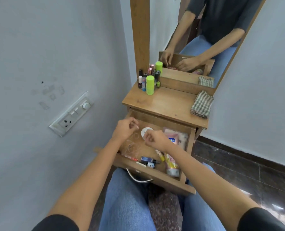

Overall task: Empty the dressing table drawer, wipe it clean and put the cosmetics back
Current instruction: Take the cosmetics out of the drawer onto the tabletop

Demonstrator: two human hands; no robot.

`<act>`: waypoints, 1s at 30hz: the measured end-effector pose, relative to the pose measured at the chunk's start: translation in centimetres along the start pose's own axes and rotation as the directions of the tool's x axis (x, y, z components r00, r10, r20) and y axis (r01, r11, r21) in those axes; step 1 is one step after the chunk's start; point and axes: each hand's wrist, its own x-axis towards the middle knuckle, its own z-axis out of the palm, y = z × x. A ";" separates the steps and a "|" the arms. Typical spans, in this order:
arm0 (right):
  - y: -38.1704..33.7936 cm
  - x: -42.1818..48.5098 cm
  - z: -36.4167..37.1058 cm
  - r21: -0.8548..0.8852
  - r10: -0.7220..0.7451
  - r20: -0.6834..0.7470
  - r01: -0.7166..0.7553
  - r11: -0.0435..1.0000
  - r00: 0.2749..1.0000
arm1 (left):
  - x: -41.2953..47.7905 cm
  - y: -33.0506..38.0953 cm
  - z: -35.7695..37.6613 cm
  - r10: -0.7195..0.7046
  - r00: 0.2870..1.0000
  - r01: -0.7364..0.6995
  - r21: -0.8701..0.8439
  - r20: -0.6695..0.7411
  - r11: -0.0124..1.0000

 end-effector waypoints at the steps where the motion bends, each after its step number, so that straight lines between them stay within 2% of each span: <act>1: 0.2 -0.5 0.8 -0.091 0.032 0.114 -0.021 0.996 0.993 | -0.5 -0.3 -0.2 -0.017 0.992 0.006 0.090 0.128 0.996; 4: 0.5 -2.1 2.2 -0.246 0.116 0.326 -0.034 0.969 0.938 | -1.9 -0.5 -0.4 -0.086 0.911 -0.069 0.354 0.403 0.933; 8: 0.1 -3.5 2.8 -0.372 0.105 0.321 0.023 0.928 0.941 | -3.7 -1.2 -0.3 -0.171 0.849 -0.189 0.587 0.501 0.787; 15: -0.2 -3.8 3.2 -0.404 0.190 0.289 -0.060 0.913 0.938 | -4.2 -1.4 0.0 -0.284 0.796 -0.160 0.638 0.535 0.754; 20: -0.5 -4.0 3.1 -0.381 0.183 0.283 -0.065 0.922 0.941 | -4.3 -1.1 0.4 -0.320 0.769 -0.159 0.651 0.553 0.743; 30: -0.2 -4.4 3.0 -0.239 0.176 0.232 -0.119 0.964 0.957 | -4.5 -0.3 -0.3 -0.373 0.701 -0.121 0.616 0.608 0.778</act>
